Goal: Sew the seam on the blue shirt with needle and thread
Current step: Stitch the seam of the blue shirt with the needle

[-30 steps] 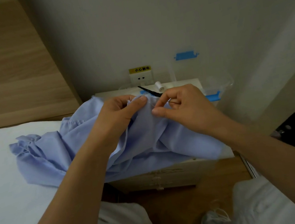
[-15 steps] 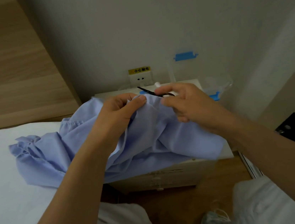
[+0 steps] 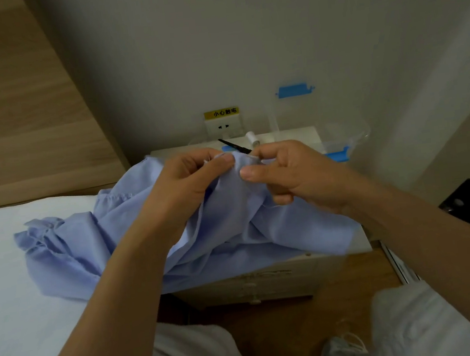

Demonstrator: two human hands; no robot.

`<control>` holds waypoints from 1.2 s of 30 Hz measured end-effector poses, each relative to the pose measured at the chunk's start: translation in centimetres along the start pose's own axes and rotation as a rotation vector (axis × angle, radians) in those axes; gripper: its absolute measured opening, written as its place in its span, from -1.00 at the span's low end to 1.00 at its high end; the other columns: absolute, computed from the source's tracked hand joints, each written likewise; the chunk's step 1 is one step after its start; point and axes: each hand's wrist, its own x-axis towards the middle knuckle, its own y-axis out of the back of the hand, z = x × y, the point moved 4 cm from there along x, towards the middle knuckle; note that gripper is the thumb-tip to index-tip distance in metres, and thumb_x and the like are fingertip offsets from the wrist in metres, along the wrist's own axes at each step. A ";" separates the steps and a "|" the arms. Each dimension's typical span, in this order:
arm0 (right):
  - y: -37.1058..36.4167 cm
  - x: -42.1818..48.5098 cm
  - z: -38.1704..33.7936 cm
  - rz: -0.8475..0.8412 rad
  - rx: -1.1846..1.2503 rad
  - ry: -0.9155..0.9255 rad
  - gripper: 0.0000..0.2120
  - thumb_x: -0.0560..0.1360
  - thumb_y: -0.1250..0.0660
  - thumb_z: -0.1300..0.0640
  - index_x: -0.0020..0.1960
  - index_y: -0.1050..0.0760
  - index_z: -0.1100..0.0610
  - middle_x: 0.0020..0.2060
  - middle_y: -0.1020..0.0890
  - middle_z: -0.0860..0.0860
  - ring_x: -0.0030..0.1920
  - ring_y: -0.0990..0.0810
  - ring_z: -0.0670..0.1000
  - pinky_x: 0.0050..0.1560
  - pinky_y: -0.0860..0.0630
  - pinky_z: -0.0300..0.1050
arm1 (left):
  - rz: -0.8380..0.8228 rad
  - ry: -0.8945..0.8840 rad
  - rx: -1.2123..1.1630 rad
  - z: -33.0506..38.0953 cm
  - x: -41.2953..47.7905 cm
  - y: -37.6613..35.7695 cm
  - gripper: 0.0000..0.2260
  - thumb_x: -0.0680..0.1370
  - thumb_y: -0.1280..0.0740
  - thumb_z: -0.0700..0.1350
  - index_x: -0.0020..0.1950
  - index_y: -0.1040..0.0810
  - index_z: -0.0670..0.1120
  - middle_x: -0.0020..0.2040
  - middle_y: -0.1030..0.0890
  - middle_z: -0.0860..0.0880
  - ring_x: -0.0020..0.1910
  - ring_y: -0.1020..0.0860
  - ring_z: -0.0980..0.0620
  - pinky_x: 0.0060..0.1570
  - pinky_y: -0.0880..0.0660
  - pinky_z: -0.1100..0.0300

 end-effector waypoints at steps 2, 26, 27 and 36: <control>0.4 0.1 0.1 0.055 0.008 0.007 -0.56 0.48 -0.37 0.05 0.09 -0.47 0.44 -0.42 -0.37 0.16 -0.48 -0.29 -0.08 -0.46 -0.33 -0.28 | 0.027 0.006 -0.007 0.0 0.0 0.2 -0.76 0.59 -0.27 -0.11 -0.25 -0.60 -0.10 -0.33 -0.61 -0.05 -0.31 -0.55 0.08 -0.29 -0.50 0.29; 2.1 -0.2 -0.8 0.196 -0.065 0.103 -0.81 0.52 -0.36 0.23 -0.24 -0.44 0.21 -0.47 -0.23 0.16 -0.45 -0.23 0.01 -0.44 -0.37 -0.27 | 0.044 0.083 0.042 -0.5 -0.1 1.0 -0.68 0.52 -0.29 0.07 -0.16 -0.60 -0.19 -0.24 -0.60 -0.23 -0.20 -0.57 -0.07 -0.14 -0.50 0.14; 2.1 -0.2 -0.7 0.202 -0.065 0.101 -0.81 0.52 -0.37 0.23 -0.25 -0.44 0.21 -0.49 -0.23 0.14 -0.46 -0.22 0.00 -0.44 -0.35 -0.26 | 0.042 0.098 0.037 -0.6 0.0 1.0 -0.68 0.48 -0.32 0.08 -0.12 -0.62 -0.19 -0.23 -0.60 -0.26 -0.21 -0.58 -0.06 -0.16 -0.51 0.16; 2.2 -0.3 -0.9 0.296 -0.047 0.113 -0.90 0.60 -0.20 0.24 0.09 -0.42 0.12 -0.55 -0.35 -0.12 -0.49 -0.30 -0.13 -0.41 -0.36 -0.19 | 0.150 0.103 0.048 -0.7 0.2 1.0 -0.74 0.55 -0.32 -0.08 -0.31 -0.59 -0.13 -0.45 -0.57 0.00 -0.41 -0.53 0.14 -0.36 -0.49 0.37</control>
